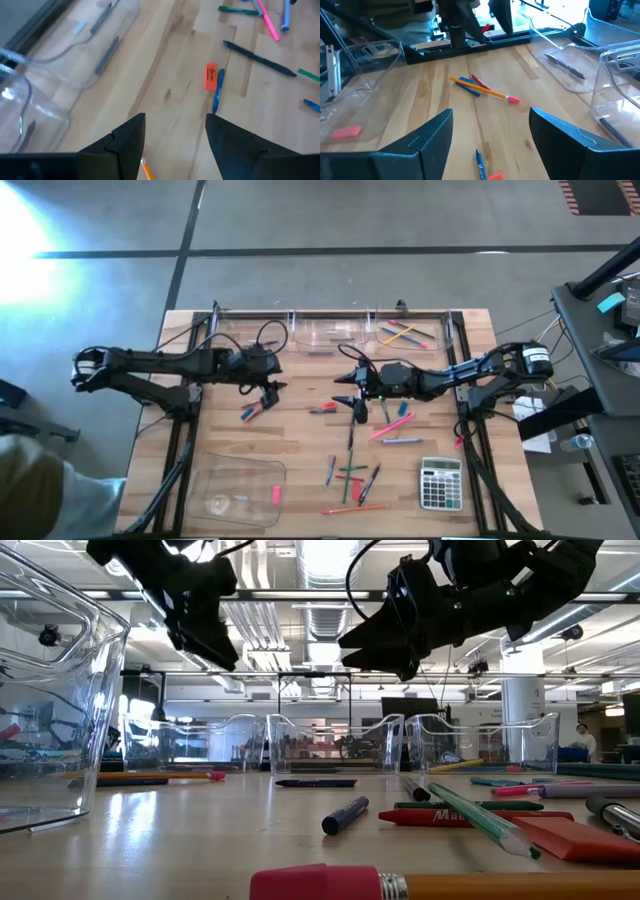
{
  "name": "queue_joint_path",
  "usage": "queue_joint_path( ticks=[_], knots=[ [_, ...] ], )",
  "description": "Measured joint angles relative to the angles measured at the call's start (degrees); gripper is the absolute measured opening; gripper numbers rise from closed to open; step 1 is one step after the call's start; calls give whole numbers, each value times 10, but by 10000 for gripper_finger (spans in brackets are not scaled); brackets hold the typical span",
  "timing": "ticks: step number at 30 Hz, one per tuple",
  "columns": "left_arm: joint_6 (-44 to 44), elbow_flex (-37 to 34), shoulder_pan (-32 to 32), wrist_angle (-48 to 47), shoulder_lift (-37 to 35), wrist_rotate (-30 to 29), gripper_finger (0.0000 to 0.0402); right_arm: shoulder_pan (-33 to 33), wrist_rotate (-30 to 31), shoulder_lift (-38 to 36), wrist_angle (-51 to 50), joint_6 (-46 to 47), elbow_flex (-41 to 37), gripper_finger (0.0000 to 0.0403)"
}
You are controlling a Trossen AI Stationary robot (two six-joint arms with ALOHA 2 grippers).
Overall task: Sort crayons/erasers/pens/pencils in bins
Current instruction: Put the orange pencil into the top right transparent bin
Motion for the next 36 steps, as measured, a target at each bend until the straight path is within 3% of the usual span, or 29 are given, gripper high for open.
queue_joint_path(
  ticks=[5, 11, 18, 36],
  knots=[
    [13, -10, 0, -10, -1, 2, 194, 8, 0, 0, 2, 3, 0, 249],
    [-34, -10, 5, -115, 1, 3, 194, 10, 0, -2, 13, 3, 1, 249],
    [-80, -14, 7, -172, 13, 15, 194, 11, 0, -7, 13, 2, 16, 249],
    [-87, 17, 15, -173, 146, 36, 194, 29, 0, -7, 11, -4, 36, 249]
  ],
)
